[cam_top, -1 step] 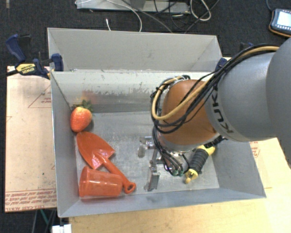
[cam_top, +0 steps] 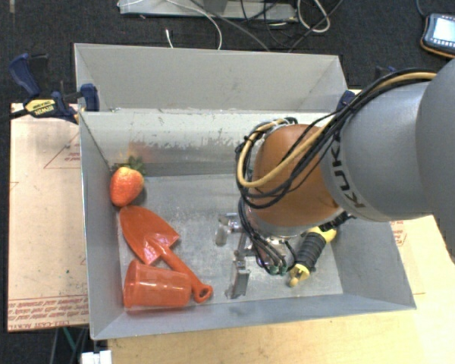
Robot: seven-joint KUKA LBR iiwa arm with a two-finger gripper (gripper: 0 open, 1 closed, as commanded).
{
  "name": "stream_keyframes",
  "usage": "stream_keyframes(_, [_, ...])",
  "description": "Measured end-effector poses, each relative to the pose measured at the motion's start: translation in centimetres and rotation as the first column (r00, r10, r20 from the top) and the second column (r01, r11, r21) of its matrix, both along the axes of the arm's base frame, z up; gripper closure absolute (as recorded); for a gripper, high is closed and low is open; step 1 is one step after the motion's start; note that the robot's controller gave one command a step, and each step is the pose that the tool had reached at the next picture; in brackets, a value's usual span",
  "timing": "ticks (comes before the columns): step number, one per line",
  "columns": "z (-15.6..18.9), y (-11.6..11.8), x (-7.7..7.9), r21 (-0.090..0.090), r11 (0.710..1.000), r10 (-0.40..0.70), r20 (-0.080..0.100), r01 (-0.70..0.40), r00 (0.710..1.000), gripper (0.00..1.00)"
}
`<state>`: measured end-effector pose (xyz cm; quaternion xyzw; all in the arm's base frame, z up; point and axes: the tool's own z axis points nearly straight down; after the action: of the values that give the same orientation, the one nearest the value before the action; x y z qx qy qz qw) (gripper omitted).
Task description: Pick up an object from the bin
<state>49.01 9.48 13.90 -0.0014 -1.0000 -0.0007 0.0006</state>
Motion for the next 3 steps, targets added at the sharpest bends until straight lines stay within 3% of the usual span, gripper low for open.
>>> stream_keyframes(1, [-4.1,7.7,2.1,0.003,0.961,0.277,0.003,-0.277,0.961,0.0])
stream_keyframes(2, [-6.8,13.0,1.7,0.0,0.989,0.148,0.003,-0.148,0.989,1.0])
stream_keyframes(3, [-6.8,13.0,1.7,0.0,0.989,0.147,0.003,-0.147,0.989,1.0])
